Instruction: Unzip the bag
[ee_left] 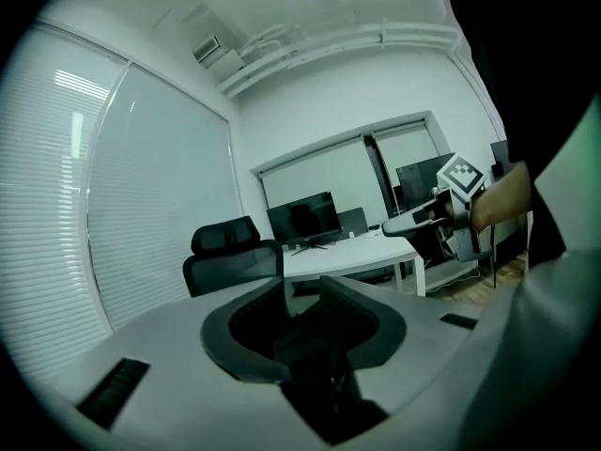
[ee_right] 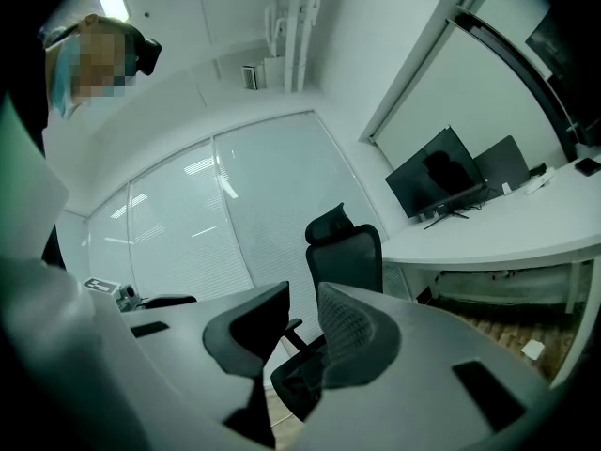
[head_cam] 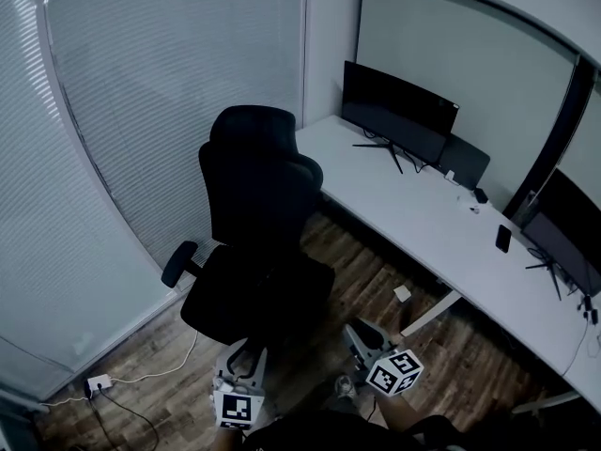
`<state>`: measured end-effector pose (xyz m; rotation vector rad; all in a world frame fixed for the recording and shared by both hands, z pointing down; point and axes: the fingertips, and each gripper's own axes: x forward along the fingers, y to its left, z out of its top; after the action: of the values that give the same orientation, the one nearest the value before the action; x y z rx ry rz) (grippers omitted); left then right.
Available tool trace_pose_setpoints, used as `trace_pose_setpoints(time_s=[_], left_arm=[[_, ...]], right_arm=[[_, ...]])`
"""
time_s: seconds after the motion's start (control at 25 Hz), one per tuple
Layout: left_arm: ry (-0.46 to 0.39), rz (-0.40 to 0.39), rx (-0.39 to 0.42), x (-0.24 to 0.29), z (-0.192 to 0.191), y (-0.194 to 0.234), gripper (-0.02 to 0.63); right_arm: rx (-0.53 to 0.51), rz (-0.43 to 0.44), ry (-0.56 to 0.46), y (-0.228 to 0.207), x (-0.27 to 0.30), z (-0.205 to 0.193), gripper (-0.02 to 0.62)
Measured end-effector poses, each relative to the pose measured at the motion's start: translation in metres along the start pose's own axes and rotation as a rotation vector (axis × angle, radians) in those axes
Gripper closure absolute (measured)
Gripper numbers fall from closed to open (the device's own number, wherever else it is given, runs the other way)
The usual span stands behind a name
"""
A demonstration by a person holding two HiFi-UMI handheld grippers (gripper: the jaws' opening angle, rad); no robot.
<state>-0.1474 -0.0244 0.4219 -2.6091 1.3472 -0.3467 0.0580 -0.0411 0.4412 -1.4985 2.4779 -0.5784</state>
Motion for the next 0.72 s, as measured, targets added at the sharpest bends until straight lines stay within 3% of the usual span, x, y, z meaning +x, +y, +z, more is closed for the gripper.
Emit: trace_pose_setpoints(time_s=[0.72], left_arm=[[0.004,-0.011,0.011,-0.088,-0.023,0.015,0.561]], right_arm=[[-0.023,-0.022,0.014,0.073,-0.039,-0.045,0.538]])
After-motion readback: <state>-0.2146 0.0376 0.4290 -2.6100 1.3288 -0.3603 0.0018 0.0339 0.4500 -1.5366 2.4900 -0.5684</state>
